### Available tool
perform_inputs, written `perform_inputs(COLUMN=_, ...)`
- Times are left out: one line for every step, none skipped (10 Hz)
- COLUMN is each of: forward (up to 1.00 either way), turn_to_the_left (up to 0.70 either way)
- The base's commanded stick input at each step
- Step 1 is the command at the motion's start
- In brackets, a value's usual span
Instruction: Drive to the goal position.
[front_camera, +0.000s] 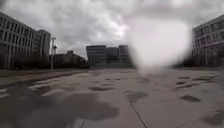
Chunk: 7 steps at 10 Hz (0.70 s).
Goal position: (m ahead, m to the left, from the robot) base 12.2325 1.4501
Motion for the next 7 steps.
perform_inputs(forward=0.7, turn_to_the_left=0.0)
perform_inputs(forward=0.7, turn_to_the_left=0.0)
perform_inputs(forward=0.7, turn_to_the_left=0.0)
perform_inputs(forward=0.7, turn_to_the_left=0.0)
perform_inputs(forward=0.7, turn_to_the_left=0.0)
perform_inputs(forward=0.7, turn_to_the_left=0.0)
perform_inputs(forward=0.7, turn_to_the_left=0.0)
